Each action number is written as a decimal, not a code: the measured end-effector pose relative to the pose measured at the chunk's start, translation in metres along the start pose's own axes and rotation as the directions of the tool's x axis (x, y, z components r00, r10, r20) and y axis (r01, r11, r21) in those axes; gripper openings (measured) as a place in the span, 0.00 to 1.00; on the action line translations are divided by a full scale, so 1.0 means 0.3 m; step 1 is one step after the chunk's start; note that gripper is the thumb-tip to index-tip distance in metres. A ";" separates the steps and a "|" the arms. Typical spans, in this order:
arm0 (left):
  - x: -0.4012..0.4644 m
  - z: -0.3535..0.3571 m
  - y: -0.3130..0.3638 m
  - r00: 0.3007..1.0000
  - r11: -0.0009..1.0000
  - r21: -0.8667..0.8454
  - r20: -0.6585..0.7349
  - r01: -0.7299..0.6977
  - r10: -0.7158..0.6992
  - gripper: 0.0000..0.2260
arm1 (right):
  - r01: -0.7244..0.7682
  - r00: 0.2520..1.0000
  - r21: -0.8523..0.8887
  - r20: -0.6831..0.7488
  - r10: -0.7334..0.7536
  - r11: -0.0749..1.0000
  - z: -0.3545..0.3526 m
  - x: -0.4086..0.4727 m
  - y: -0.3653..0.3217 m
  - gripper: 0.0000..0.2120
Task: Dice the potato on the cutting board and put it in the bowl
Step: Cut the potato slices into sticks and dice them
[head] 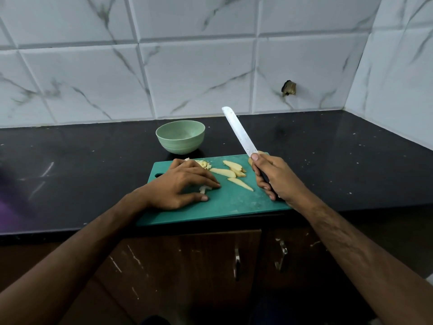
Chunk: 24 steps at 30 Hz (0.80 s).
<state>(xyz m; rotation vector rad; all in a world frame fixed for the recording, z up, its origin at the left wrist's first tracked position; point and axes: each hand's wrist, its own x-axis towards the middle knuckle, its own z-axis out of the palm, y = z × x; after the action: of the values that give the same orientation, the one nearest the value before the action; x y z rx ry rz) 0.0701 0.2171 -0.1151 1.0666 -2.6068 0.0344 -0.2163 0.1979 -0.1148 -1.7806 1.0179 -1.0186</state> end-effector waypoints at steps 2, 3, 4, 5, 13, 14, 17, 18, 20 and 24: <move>-0.006 0.007 -0.006 0.999 1.000 0.019 -0.045 0.014 -0.013 0.17 | -0.001 1.000 -0.001 -0.001 0.001 1.000 0.002 0.001 0.001 0.20; -0.006 0.011 -0.007 0.998 0.999 0.036 -0.068 0.014 -0.012 0.16 | -0.001 1.000 -0.001 -0.002 0.001 1.000 0.003 0.000 0.001 0.20; -0.004 0.016 -0.009 0.996 0.998 0.054 -0.090 0.013 -0.008 0.16 | 0.000 1.000 -0.002 -0.002 0.000 1.000 0.003 0.000 0.001 0.20; -0.001 0.021 -0.010 0.994 0.998 0.065 -0.108 0.013 -0.006 0.15 | 0.000 1.000 -0.004 -0.003 0.000 1.000 0.003 -0.002 0.002 0.20; 0.006 0.031 -0.051 0.985 0.995 0.020 -0.142 0.101 -0.097 0.14 | -0.010 1.000 -0.008 -0.004 0.010 1.000 0.005 0.003 0.002 0.20; 0.006 0.032 -0.056 0.982 0.993 0.022 -0.152 0.115 -0.110 0.13 | -0.010 1.000 -0.009 -0.003 0.010 1.000 0.004 0.003 0.002 0.20; 0.009 0.032 -0.061 0.970 0.987 0.042 -0.197 0.157 -0.146 0.11 | -0.009 1.000 -0.015 0.001 0.009 1.000 0.005 0.001 0.000 0.20; 0.012 0.034 -0.060 0.962 0.983 0.047 -0.217 0.178 -0.164 0.11 | -0.009 1.000 -0.015 0.000 0.009 1.000 0.005 0.000 -0.001 0.20; 0.018 0.036 -0.059 0.941 0.971 0.055 -0.266 0.231 -0.208 0.08 | -0.010 1.000 -0.013 -0.002 0.010 1.000 0.005 -0.001 -0.004 0.20; 0.019 0.033 -0.065 0.906 0.957 0.019 -0.328 0.288 -0.266 0.06 | -0.013 1.000 -0.024 -0.004 0.013 1.000 0.005 -0.002 -0.007 0.20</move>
<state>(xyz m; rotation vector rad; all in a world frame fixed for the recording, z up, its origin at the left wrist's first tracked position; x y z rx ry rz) 0.0768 0.1978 -0.1246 1.3237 -2.1578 0.2144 -0.2147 0.1995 -0.1135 -1.7899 1.0470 -1.0056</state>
